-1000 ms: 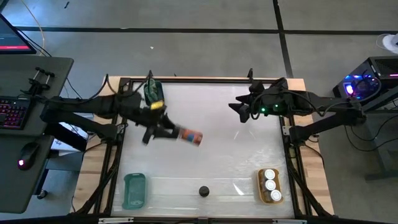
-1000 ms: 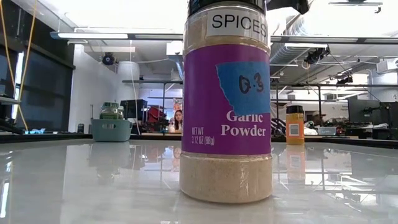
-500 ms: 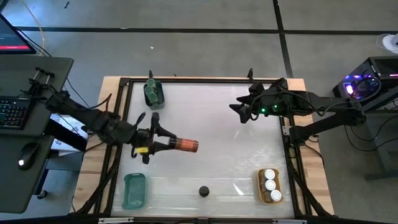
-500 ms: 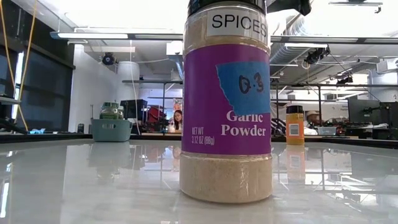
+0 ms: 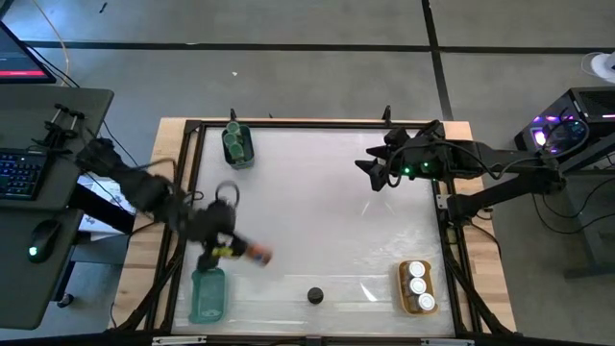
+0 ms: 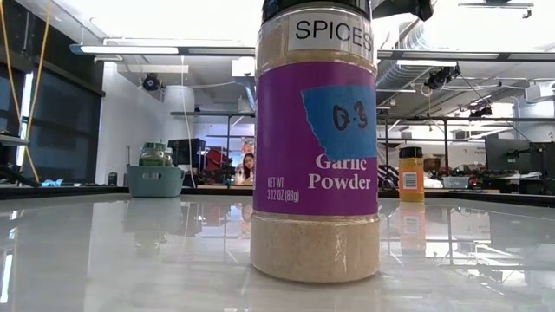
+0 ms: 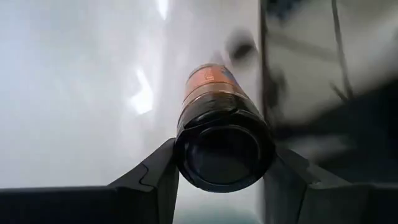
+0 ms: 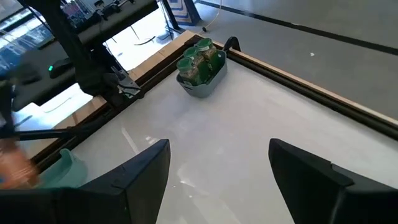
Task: Sort spices by type
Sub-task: Put the middle left black seasoning bottle into the green bin
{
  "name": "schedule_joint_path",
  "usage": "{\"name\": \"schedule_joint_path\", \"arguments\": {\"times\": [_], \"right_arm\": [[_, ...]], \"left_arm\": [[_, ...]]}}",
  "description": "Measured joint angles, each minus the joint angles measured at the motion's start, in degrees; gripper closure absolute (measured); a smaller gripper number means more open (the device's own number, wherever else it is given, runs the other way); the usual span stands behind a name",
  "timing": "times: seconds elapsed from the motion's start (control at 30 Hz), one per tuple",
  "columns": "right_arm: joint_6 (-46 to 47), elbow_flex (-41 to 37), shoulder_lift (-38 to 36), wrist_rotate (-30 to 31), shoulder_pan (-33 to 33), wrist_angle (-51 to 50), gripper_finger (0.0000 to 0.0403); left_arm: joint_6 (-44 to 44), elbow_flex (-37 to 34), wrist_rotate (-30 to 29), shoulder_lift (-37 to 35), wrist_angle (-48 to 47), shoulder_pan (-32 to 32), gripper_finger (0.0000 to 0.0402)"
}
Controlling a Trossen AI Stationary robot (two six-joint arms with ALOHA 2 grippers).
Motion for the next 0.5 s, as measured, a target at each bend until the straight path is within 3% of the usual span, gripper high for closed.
{"name": "schedule_joint_path", "arguments": {"times": [0.17, 0.37, 0.5], "right_arm": [[0.69, 0.00, 0.00, 0.04, -0.24, -1.29, 0.0135], [0.96, -0.02, 0.00, 0.02, -0.26, -3.28, 0.0135], [1.00, -0.02, 0.00, 0.02, -0.26, -3.29, 0.0135]], "left_arm": [[-14.53, 2.40, 10.01, 6.89, -7.69, -11.24, 0.0245], [-29.30, 2.41, 11.27, 14.20, -7.74, -23.24, 0.0245], [-36.59, 2.40, 11.33, 17.11, -8.15, -27.16, 0.0245]]}}
